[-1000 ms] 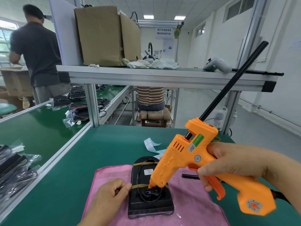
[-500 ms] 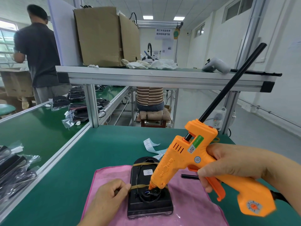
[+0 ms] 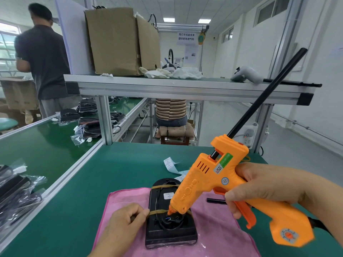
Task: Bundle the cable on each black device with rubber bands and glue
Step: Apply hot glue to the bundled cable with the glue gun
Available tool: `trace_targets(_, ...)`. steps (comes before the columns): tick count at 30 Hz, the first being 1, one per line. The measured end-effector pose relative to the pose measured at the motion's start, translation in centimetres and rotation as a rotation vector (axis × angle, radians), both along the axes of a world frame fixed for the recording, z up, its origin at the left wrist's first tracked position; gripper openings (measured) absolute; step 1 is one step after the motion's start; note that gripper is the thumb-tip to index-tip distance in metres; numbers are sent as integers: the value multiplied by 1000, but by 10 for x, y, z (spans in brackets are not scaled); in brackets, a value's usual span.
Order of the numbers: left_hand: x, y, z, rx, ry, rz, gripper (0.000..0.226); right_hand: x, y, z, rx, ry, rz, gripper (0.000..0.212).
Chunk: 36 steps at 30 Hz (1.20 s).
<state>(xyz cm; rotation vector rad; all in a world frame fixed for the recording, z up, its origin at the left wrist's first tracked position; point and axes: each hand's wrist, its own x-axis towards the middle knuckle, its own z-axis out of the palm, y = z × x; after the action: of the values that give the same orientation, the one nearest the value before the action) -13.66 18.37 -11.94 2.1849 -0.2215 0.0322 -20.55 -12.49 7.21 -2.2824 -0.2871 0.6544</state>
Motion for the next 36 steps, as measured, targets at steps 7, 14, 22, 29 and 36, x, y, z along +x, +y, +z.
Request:
trace_targets(7, 0, 0, 0, -24, 2, -6, 30, -1, 2, 2, -32, 2, 0, 11)
trace_targets(14, -1, 1, 0, -26, 8, -4, 30, 0, 2, 2, -32, 11, 4, 16)
trace_targets(22, 0, 1, 0, -23, 18, -7, 29, -1, 1, 1, -15, 18, 18, 39)
trace_targets(29, 0, 0, 0, -23, 16, -8, 30, -3, 0, 1, -11, -1, 26, 18)
trace_targets(36, 0, 1, 1, -17, 5, -12, 29, -4, 4, 3, -2, -8, 40, 17)
